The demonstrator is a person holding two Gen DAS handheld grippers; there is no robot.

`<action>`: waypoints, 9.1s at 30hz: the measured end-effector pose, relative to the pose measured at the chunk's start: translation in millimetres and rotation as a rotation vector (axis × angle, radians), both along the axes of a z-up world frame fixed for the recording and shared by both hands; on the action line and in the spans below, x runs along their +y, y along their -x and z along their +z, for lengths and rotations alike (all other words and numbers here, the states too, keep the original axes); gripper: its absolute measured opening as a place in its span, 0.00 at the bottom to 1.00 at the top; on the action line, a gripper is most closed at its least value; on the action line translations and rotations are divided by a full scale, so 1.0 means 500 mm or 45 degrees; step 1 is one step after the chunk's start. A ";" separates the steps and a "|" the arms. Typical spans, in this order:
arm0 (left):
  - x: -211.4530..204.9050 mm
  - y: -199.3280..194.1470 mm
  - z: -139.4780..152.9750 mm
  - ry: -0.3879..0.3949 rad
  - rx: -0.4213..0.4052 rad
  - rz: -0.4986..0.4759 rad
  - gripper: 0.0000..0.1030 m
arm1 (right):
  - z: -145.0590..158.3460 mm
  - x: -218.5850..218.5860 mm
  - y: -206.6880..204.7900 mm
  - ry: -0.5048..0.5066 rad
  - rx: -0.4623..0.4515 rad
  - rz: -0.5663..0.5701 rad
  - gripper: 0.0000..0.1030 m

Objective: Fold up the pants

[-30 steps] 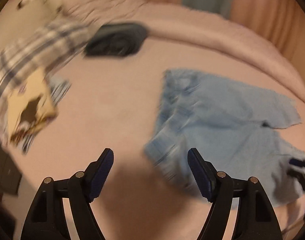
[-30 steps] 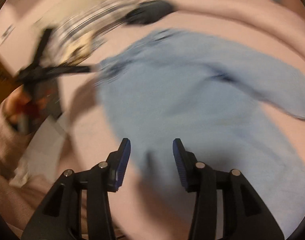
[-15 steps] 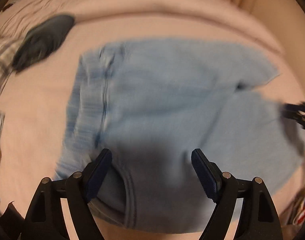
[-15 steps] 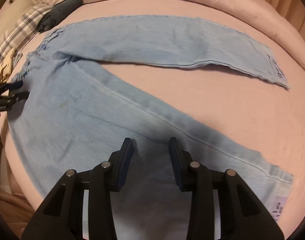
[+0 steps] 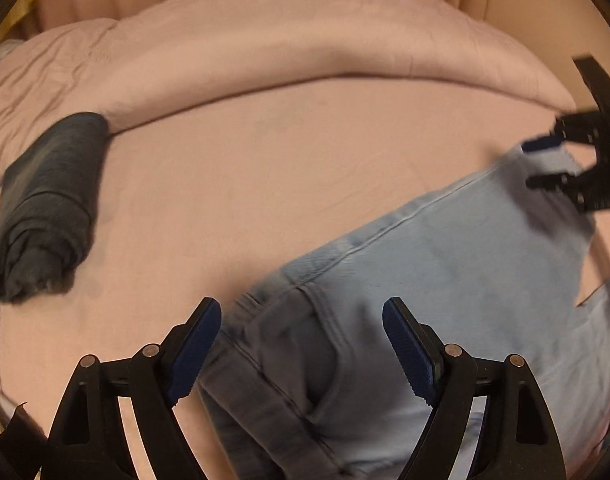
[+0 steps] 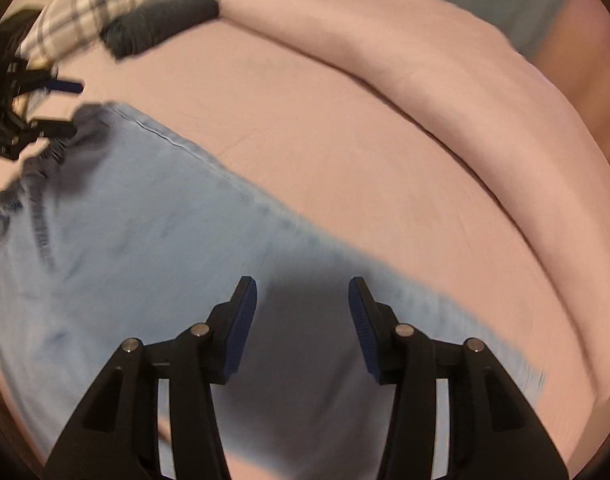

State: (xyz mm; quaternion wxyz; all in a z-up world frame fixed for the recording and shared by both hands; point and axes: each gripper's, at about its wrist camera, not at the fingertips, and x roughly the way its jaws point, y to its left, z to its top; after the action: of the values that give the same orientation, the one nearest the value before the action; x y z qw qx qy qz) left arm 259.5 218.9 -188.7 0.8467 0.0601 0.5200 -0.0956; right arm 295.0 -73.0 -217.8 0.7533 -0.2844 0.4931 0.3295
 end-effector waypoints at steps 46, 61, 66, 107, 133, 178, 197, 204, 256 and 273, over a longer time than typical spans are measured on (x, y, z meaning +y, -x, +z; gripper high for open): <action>0.010 0.424 0.124 -0.005 -0.425 -0.017 0.15 | 0.193 -0.056 0.579 0.048 -0.484 0.178 0.05; 0.004 0.514 0.070 0.079 -0.486 0.033 0.15 | 0.033 -0.018 0.668 0.084 -0.261 0.322 0.06; 0.005 0.533 0.013 0.024 -0.418 0.016 0.15 | -0.009 -0.029 0.695 0.090 -0.167 0.353 0.06; -0.212 0.426 -0.045 0.260 -0.166 -0.098 0.77 | 0.033 -0.197 0.138 -0.384 0.067 -1.013 0.06; -0.357 0.316 0.008 0.273 -0.130 -0.239 0.77 | -0.027 -0.547 0.596 -1.074 0.163 -1.704 0.37; -0.236 0.187 0.041 0.108 -0.140 -0.139 0.58 | 0.094 -0.545 0.634 -0.588 -0.211 -1.348 0.37; -0.119 0.282 0.005 0.065 -0.222 -0.015 0.63 | 0.075 -0.171 0.405 -0.533 0.193 -0.596 0.40; -0.036 0.271 -0.033 0.026 -0.178 0.108 0.63 | -0.011 -0.016 0.230 -0.550 0.481 -0.481 0.40; -0.391 0.005 -0.049 -0.059 0.030 -0.518 0.68 | -0.042 -0.222 0.239 -0.206 0.346 -0.358 0.09; -0.365 -0.019 -0.089 0.039 0.127 -0.524 0.63 | -0.048 -0.341 0.220 -0.103 0.399 -0.326 0.13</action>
State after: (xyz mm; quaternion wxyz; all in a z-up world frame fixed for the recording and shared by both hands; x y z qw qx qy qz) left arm 268.9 36.5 -233.4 0.7834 0.1475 0.5364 -0.2771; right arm 185.2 -243.4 -241.7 0.7138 -0.1341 0.6227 0.2910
